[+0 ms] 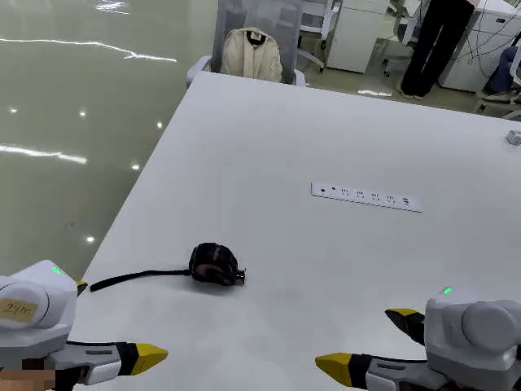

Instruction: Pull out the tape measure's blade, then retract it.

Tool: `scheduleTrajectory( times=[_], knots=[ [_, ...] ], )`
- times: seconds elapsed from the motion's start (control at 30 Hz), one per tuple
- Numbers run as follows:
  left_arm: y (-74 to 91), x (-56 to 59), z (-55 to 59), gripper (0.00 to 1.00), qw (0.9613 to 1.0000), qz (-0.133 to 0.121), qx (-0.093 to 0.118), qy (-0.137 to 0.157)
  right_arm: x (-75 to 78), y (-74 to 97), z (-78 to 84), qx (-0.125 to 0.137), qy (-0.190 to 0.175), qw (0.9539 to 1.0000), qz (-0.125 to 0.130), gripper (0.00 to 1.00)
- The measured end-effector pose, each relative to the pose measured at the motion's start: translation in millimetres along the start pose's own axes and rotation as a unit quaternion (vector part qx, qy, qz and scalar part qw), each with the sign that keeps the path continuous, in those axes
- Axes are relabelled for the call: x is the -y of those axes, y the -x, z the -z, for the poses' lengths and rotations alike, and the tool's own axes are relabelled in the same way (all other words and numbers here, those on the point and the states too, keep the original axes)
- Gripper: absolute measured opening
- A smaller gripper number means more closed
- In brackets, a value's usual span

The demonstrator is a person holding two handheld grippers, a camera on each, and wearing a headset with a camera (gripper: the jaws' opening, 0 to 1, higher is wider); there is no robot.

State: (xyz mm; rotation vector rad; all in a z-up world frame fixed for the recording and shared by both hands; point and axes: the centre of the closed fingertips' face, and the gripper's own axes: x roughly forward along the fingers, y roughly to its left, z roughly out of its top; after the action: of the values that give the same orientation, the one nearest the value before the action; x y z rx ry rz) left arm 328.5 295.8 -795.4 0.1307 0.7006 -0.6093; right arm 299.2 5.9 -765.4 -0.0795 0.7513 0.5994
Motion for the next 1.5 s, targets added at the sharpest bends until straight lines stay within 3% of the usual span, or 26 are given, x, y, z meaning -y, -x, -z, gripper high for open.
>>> scheduleTrajectory(
  times=[0.47, 1.5],
  knots=[
    [-8.7, -0.1, -2.0, 0.99, 1.0, 0.003, -0.003, 0.0, 2.5, -10.7, -2.5, -0.007, 0.004, 0.9999, -0.008, 0.89],
    [-52.9, -20.2, -18.1, 0.97, 0.9994, 0.019, -0.019, -0.023, 18.6, -55.0, -12.7, -0.028, 0.017, 0.9991, -0.026, 0.87]
  ],
)
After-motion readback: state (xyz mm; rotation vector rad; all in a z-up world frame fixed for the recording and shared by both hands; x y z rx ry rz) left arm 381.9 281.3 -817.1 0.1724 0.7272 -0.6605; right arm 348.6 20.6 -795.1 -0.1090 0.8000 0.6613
